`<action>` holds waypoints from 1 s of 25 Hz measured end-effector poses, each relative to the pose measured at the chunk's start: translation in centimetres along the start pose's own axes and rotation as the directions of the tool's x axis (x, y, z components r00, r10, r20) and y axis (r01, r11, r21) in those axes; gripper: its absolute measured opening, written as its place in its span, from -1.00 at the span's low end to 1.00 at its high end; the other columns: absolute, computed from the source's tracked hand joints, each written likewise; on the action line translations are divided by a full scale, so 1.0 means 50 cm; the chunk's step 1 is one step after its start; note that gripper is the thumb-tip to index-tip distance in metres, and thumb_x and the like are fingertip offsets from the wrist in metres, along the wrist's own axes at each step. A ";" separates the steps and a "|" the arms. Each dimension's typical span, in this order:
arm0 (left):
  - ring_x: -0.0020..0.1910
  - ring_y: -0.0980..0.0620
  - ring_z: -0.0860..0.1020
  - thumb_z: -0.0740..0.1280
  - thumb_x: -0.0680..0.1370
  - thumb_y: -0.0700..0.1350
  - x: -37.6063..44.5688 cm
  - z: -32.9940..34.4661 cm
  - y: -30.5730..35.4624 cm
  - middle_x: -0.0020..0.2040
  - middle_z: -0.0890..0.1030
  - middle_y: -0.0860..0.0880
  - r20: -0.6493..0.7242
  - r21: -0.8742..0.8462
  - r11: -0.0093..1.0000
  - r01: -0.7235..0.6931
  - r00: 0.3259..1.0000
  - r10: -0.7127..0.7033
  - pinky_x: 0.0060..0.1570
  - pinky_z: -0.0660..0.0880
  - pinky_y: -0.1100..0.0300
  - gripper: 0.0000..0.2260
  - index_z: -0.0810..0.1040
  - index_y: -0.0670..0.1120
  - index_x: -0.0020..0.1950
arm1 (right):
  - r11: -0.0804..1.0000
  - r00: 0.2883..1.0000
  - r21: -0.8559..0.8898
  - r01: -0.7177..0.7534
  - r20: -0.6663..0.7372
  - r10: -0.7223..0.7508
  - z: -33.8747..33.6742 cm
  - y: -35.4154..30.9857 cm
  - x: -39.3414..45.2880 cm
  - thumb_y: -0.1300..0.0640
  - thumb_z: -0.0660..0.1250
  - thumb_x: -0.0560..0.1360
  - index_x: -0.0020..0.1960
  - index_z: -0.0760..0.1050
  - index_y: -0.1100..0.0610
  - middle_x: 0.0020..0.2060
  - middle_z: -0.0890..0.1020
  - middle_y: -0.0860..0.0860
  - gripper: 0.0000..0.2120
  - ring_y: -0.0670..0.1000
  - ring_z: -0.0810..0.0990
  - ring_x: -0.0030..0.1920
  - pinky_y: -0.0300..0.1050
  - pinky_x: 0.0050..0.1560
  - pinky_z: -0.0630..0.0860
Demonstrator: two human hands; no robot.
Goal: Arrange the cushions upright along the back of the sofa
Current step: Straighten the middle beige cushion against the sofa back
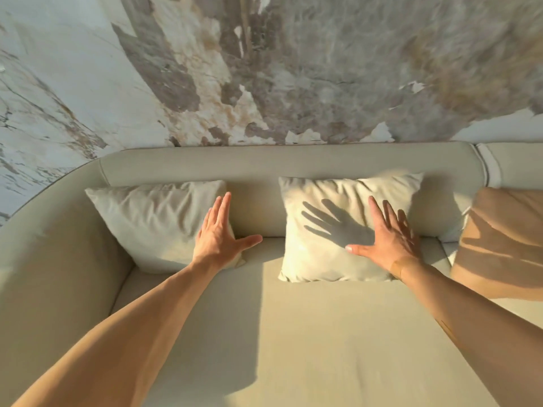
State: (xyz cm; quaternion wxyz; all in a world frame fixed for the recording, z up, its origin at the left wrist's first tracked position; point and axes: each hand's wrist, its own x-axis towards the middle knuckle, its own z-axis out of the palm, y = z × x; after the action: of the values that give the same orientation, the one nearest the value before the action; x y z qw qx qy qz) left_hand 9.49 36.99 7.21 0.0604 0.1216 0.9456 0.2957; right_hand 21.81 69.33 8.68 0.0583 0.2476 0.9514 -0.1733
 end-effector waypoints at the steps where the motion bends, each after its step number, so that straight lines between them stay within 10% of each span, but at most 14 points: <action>1: 0.59 0.05 -0.02 0.47 0.30 0.34 -0.008 0.018 0.025 0.63 -0.02 0.08 -0.009 0.013 1.000 0.021 1.000 -0.021 0.53 0.07 -0.03 0.08 -0.12 0.14 0.61 | 1.000 1.000 0.001 0.001 -0.001 -0.001 -0.016 0.044 0.001 -0.33 0.46 0.29 0.55 -0.29 -0.20 0.59 -0.12 -0.04 0.15 0.18 -0.10 0.57 0.26 0.49 0.04; 19: 0.58 -0.16 -0.06 0.54 0.25 0.32 -0.010 0.178 0.130 0.63 -0.16 0.00 0.284 0.000 0.988 0.153 0.947 -0.147 0.50 0.08 -0.21 0.19 -0.31 0.25 0.55 | 0.996 0.977 -0.075 -0.054 0.204 0.069 -0.001 0.232 0.023 -0.70 0.19 -0.09 0.52 -0.41 -0.18 0.59 -0.12 0.08 0.41 0.27 -0.01 0.54 0.34 0.41 0.14; 25: 0.57 -0.18 -0.02 0.53 0.25 0.33 0.029 0.222 0.108 0.63 -0.09 0.00 0.284 0.001 0.987 0.161 0.946 -0.155 0.47 0.14 -0.20 0.19 -0.30 0.25 0.56 | 0.994 0.972 -0.035 -0.100 0.209 0.105 0.024 0.246 0.064 -0.54 0.35 0.05 0.52 -0.40 -0.19 0.58 -0.21 0.04 0.33 0.23 -0.12 0.56 0.35 0.45 0.03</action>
State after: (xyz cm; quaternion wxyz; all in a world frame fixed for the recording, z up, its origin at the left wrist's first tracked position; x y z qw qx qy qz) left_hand 11.20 47.70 1.17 0.2201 0.0858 0.9306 0.2797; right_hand 25.09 80.42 3.24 0.1704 0.2760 0.9279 -0.1839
